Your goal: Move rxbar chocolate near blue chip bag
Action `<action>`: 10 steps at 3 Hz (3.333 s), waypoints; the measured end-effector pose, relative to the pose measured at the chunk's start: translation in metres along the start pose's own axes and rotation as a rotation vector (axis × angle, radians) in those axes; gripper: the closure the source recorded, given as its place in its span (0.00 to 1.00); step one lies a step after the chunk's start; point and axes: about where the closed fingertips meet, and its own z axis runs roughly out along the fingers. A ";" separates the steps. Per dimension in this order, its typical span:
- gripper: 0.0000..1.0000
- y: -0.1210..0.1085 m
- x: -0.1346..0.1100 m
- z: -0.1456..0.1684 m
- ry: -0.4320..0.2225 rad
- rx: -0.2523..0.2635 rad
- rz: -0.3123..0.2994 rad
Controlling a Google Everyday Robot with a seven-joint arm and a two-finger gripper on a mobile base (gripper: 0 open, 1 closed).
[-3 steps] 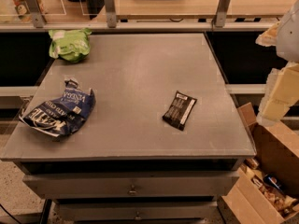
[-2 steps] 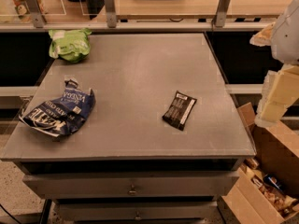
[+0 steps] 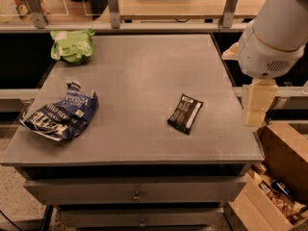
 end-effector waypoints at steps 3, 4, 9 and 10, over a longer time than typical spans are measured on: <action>0.00 -0.033 -0.040 0.104 0.059 -0.158 -0.332; 0.00 -0.033 -0.040 0.105 0.056 -0.157 -0.338; 0.41 -0.019 -0.083 0.120 -0.054 -0.251 -0.766; 0.63 -0.021 -0.086 0.120 -0.053 -0.266 -0.786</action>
Offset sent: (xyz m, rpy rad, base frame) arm 0.0494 0.0364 -0.0889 -0.1645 0.1056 0.3527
